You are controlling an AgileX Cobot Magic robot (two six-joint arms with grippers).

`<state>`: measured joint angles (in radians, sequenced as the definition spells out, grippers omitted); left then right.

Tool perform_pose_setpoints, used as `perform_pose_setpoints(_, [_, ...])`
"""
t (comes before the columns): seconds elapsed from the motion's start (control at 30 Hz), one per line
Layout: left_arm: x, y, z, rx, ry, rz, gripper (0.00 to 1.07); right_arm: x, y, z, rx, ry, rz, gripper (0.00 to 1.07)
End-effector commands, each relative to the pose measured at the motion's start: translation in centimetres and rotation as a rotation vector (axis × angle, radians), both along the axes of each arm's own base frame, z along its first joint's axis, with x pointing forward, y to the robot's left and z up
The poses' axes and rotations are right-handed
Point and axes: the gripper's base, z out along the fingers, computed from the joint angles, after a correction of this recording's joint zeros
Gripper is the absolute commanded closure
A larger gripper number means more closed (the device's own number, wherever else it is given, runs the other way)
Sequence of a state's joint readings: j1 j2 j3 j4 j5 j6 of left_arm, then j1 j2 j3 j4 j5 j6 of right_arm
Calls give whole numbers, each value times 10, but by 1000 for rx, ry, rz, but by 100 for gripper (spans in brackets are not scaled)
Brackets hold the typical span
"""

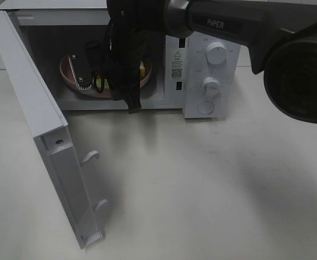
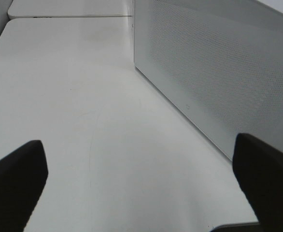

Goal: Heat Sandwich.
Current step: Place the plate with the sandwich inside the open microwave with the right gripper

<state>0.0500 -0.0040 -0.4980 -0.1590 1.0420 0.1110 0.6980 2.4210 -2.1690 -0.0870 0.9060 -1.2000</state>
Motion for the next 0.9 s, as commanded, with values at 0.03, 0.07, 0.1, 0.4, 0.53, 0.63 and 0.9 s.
perform_pose_setpoints(0.03, [-3, -1, 0, -9, -38, -1, 5, 6, -1, 7, 38, -42, -25, 101])
perform_pose_setpoints(0.07, [-3, -1, 0, -9, -38, -1, 5, 6, -1, 7, 38, -42, -25, 101])
perform_pose_setpoints(0.1, [-3, -1, 0, -9, -38, -1, 5, 7, -2, 7, 41, -40, -32, 101])
perform_pose_setpoints(0.4, [-3, -1, 0, -9, -38, -1, 5, 7, -3, 7, 62, -28, -86, 90])
perform_pose_setpoints(0.53, [-3, -1, 0, -9, -38, -1, 5, 7, -3, 7, 68, -25, -102, 75])
perform_pose_setpoints(0.63, [-3, -1, 0, -9, -38, -1, 5, 8, -2, 7, 86, -19, -138, 52])
perform_pose_setpoints(0.9, [-3, -1, 0, -9, -38, -1, 5, 9, -1, 7, 142, -11, -234, 25])
